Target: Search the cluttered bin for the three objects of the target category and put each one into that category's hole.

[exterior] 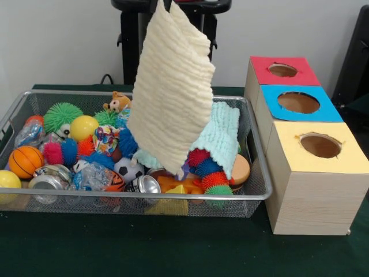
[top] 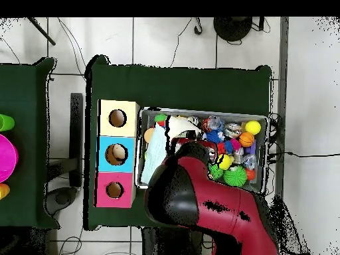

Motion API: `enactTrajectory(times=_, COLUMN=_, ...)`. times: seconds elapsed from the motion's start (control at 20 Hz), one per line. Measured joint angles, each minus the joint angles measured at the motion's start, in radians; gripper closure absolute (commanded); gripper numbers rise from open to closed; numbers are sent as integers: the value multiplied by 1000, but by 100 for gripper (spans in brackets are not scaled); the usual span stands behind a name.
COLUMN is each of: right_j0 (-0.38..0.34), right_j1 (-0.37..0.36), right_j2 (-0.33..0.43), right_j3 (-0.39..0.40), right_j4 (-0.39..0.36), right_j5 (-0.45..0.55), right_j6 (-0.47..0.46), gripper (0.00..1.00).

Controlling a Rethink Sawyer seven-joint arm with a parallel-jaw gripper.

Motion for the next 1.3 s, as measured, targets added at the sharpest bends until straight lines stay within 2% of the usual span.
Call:
enactTrajectory(times=0.55, right_j0=79, right_j1=1, right_j2=-47, right_j3=-14, right_j4=3, right_j5=0, right_j6=0, gripper=100)
enactTrajectory(times=0.8, right_j0=89, right_j1=3, right_j2=-49, right_j3=-14, right_j4=5, right_j5=0, right_j6=0, gripper=100)
enactTrajectory(times=1.3, right_j0=21, right_j1=25, right_j2=-43, right_j3=-14, right_j4=5, right_j5=-5, right_j6=0, gripper=100)
